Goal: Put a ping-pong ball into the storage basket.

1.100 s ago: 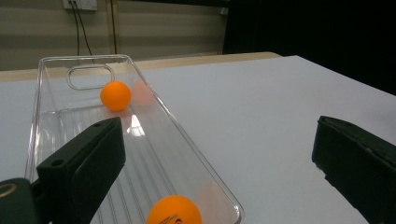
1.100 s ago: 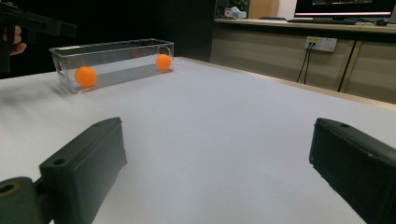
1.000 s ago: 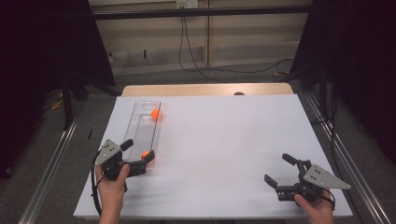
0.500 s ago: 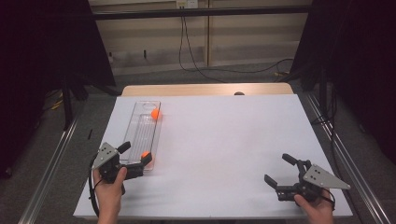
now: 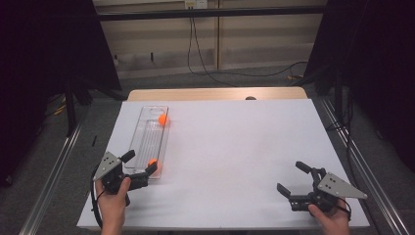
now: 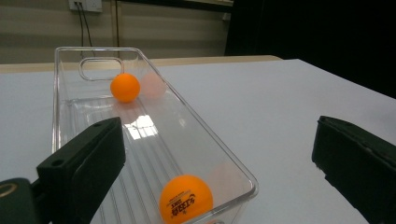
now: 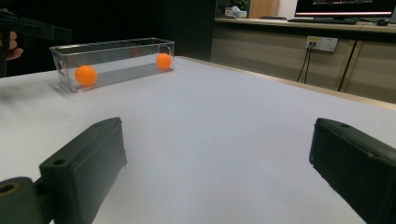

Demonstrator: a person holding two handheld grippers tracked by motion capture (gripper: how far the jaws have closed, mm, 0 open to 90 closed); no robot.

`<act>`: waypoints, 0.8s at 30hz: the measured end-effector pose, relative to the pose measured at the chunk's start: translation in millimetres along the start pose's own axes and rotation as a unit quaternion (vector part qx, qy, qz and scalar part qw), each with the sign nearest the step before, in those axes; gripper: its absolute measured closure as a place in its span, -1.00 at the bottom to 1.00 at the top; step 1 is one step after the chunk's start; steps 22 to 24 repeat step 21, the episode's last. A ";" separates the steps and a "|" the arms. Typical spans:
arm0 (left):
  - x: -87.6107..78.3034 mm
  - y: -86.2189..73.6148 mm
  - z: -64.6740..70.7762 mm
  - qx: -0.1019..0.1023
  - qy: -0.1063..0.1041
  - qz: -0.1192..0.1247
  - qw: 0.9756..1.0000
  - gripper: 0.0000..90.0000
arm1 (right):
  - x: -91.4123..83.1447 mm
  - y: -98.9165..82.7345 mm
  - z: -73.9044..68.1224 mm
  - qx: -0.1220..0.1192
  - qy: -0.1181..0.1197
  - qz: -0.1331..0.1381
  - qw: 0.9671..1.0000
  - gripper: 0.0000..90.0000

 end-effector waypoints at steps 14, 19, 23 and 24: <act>-1.3 -4.8 -1.8 -0.005 0.001 -0.004 1.000 -0.94 | 0.3 0.1 -0.2 -0.001 0.000 0.000 1.000 -0.93; -2.2 -5.0 -2.2 -0.007 0.001 0.000 1.000 -0.94 | 0.7 0.2 -0.6 -0.002 0.002 -0.001 1.000 -0.93; -2.2 -5.1 -1.9 -0.006 0.001 0.000 1.000 -0.94 | 0.9 0.0 -0.6 -0.003 0.002 -0.002 1.000 -0.93; -2.2 -5.1 -1.9 -0.006 0.001 0.000 1.000 -0.94 | 0.9 0.0 -0.6 -0.003 0.002 -0.002 1.000 -0.93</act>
Point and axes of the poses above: each handheld gripper's, and its own axes: x roughly forward along the jaws, y roughly out of its top, z roughly to its right, the point moved 4 cm from there along x, roughly forward along the jaws, and after that the axes turned 1 degree about -y, right-handed, at the moved point
